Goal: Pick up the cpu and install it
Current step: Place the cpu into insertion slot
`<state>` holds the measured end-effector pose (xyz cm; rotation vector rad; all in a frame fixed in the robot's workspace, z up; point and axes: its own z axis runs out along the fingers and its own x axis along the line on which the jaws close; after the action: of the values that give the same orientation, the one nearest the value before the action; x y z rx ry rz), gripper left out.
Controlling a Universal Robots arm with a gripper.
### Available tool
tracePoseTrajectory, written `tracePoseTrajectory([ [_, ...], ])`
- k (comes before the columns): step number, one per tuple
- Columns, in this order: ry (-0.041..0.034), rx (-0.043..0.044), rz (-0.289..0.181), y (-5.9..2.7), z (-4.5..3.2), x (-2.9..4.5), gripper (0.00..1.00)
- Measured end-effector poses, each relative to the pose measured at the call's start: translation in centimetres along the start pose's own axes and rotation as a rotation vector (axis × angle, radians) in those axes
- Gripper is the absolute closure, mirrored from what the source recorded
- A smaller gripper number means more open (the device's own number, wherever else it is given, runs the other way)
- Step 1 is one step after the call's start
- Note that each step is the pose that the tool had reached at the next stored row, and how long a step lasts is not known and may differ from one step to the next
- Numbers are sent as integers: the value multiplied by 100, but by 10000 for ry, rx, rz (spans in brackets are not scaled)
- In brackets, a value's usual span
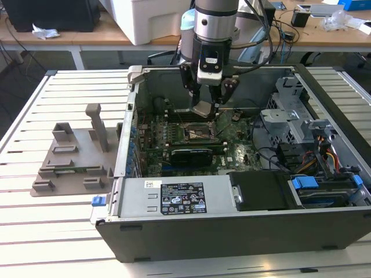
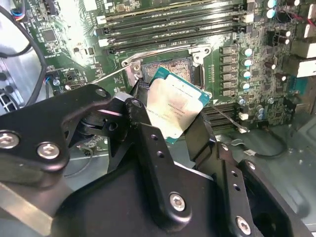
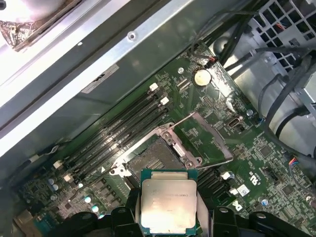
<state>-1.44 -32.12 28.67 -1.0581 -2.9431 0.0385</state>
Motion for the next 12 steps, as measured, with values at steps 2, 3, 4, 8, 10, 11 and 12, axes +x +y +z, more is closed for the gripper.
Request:
tracePoseTrajectory([
  [2, 8, -1, 277, 0, 0, 0, 46],
  [3, 11, -1, 392, 0, 0, 0, 46],
  [4, 15, -2, 529, 0, 1, 0, 46],
  [8, 23, 0, 935, 1, 1, -2, 46],
  [10, 25, 1, 1055, 2, 1, -2, 46],
  [11, 26, 1, 1124, 2, 1, -2, 46],
  [12, 28, 1, 1194, 2, 1, -2, 46],
])
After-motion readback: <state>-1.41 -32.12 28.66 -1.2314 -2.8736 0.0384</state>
